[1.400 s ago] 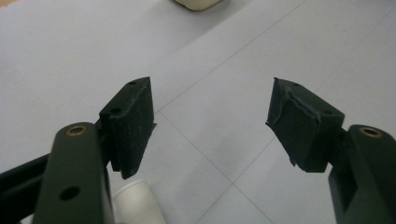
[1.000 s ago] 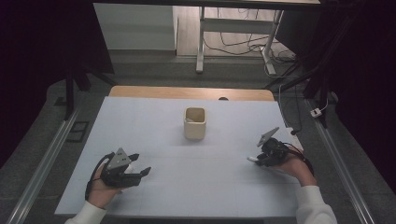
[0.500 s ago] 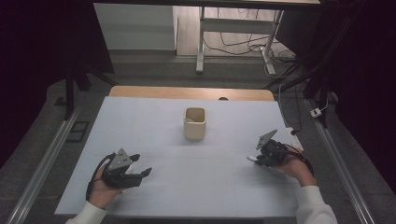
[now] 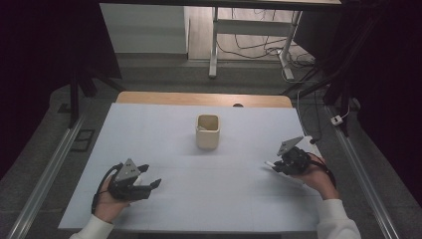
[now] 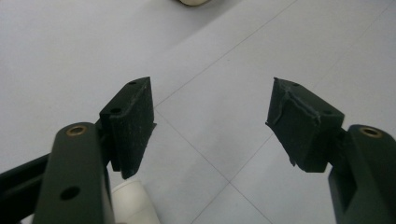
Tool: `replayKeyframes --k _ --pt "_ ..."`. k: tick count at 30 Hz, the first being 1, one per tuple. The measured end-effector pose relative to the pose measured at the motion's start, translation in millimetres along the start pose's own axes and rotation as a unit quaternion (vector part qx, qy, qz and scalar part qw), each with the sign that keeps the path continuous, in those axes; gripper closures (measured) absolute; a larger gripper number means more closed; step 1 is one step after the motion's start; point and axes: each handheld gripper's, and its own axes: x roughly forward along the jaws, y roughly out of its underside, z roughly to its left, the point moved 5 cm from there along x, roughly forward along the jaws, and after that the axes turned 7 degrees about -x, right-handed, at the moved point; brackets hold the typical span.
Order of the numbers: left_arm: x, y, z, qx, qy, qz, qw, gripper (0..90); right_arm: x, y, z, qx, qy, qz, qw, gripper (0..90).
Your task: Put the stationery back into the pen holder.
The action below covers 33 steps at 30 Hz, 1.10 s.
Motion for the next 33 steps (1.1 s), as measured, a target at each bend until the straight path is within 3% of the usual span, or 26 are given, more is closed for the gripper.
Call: replayKeyframes --k 22,33 --pt "0.4 0.2 0.1 0.0 0.0 0.001 1.0 31.4 -25.9 -12.4 -2.6 0.027 0.028 -0.072 0.9966 77.8" --pt "0.4 0.1 0.0 0.0 0.001 0.001 1.0 31.4 -41.1 -22.8 -2.5 0.044 0.032 -0.14 0.9887 77.8"
